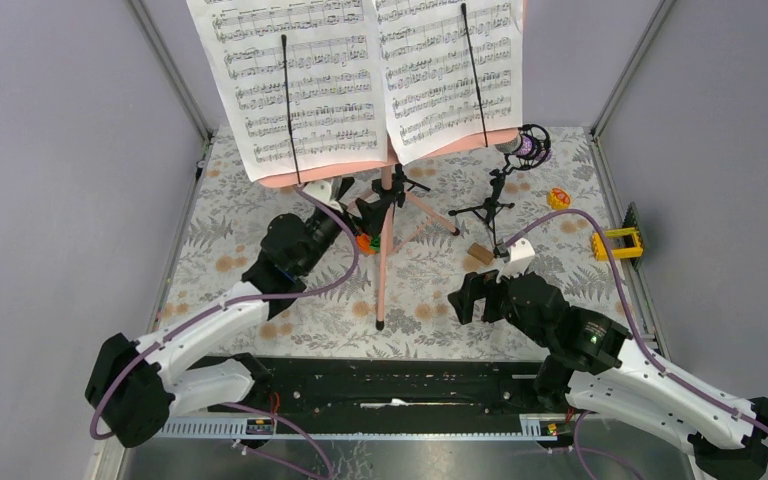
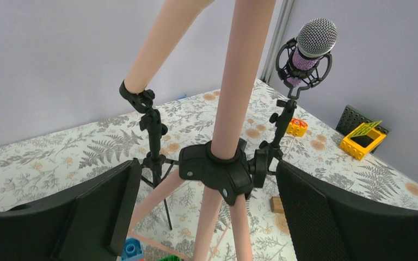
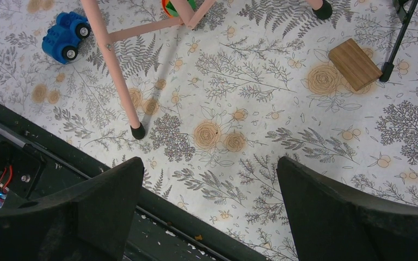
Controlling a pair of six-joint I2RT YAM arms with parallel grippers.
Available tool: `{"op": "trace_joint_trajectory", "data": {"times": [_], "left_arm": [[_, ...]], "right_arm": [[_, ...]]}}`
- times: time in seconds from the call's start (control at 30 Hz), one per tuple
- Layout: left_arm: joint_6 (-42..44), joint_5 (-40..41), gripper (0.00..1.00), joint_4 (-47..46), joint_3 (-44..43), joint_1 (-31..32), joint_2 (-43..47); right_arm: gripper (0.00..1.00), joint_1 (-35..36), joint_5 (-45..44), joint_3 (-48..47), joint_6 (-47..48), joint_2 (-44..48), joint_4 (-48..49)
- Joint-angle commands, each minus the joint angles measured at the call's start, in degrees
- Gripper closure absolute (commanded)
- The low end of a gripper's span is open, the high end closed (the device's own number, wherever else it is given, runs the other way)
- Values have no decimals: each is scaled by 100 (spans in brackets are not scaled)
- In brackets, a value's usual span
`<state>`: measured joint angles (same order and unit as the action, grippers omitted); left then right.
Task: Pack up the instrument practice props
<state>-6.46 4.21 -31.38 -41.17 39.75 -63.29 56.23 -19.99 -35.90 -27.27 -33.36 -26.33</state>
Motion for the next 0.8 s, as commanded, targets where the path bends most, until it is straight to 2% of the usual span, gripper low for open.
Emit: {"op": "trace_joint_trajectory", "data": {"times": [0.0,0.17,0.33,0.6,0.67,0.77], "left_arm": [[-255,-69,1,-9,211,14,559],[-469,3,1,449,512,16,1205],[-761,209,1,1558,436,20,1810],[-2386,1999,1,5183,-344,16,2404],[-2546,1929,1,5935,-649,16,2424],[-2438,1345,1,6774,-1141,15,2515]], "right_arm": [[0,18,-108,13,48,25,162],[0,18,-153,22,62,67,204],[0,14,-198,-39,118,166,225],[0,17,-317,-62,55,371,220],[0,19,-238,-119,75,287,212],[0,13,-123,-276,230,134,121]]}}
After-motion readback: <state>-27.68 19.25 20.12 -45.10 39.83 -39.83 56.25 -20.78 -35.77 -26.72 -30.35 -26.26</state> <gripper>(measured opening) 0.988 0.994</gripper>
